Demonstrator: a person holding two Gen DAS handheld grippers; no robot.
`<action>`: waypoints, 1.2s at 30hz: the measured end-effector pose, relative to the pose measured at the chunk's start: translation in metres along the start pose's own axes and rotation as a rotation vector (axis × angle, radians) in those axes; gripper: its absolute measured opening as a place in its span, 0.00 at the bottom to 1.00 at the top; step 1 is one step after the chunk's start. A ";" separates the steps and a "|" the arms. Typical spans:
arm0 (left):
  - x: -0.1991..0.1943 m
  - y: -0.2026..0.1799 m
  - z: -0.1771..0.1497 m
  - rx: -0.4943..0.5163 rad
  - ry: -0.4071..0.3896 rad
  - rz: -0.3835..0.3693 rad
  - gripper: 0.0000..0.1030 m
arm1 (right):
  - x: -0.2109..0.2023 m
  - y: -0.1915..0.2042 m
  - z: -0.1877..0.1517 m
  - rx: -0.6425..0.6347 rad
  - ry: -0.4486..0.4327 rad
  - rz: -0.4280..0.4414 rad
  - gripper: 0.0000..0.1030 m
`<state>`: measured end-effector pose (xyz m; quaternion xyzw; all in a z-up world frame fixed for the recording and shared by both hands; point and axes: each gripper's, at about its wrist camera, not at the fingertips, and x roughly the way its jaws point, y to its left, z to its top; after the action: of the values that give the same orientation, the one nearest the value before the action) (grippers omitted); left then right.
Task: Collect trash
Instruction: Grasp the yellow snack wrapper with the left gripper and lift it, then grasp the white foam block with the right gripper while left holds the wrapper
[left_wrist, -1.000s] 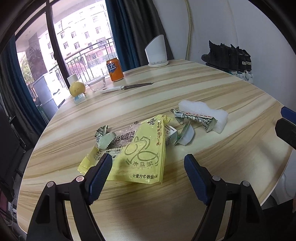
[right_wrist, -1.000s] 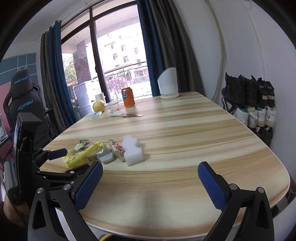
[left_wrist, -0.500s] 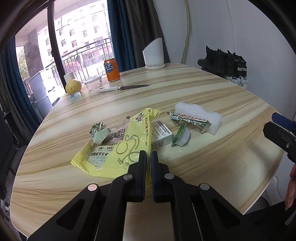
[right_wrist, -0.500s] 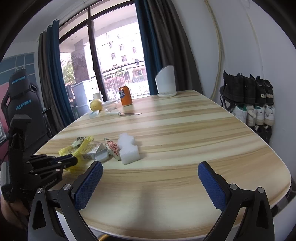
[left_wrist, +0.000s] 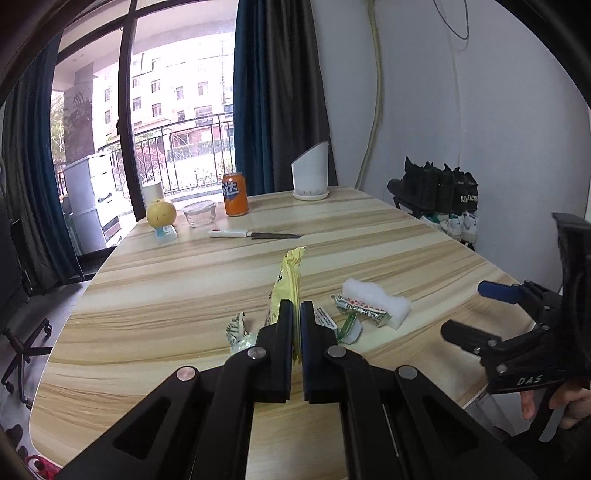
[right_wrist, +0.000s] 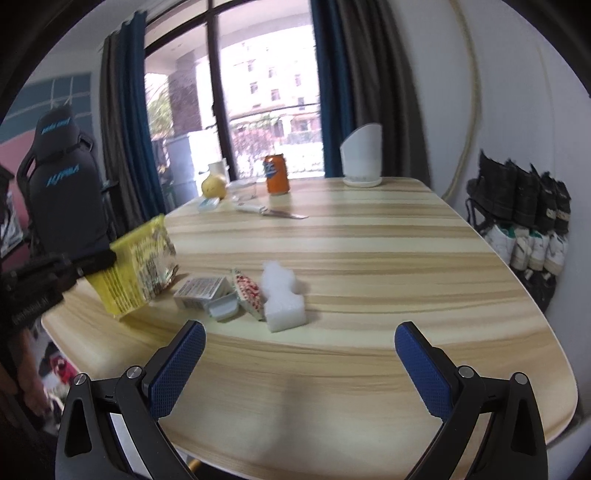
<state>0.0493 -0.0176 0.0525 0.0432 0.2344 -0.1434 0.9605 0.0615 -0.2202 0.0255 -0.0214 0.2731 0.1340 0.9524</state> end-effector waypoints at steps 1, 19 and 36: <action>-0.003 0.001 0.002 -0.003 -0.011 -0.007 0.00 | 0.005 0.001 0.002 -0.013 0.017 0.003 1.00; -0.012 0.032 0.011 -0.077 -0.099 -0.080 0.00 | 0.071 -0.003 0.011 -0.039 0.215 -0.023 1.00; -0.023 0.041 0.009 -0.098 -0.126 -0.101 0.00 | 0.083 0.008 0.011 -0.085 0.265 -0.008 0.77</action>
<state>0.0457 0.0257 0.0716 -0.0247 0.1819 -0.1823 0.9660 0.1329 -0.1908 -0.0082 -0.0804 0.3905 0.1376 0.9067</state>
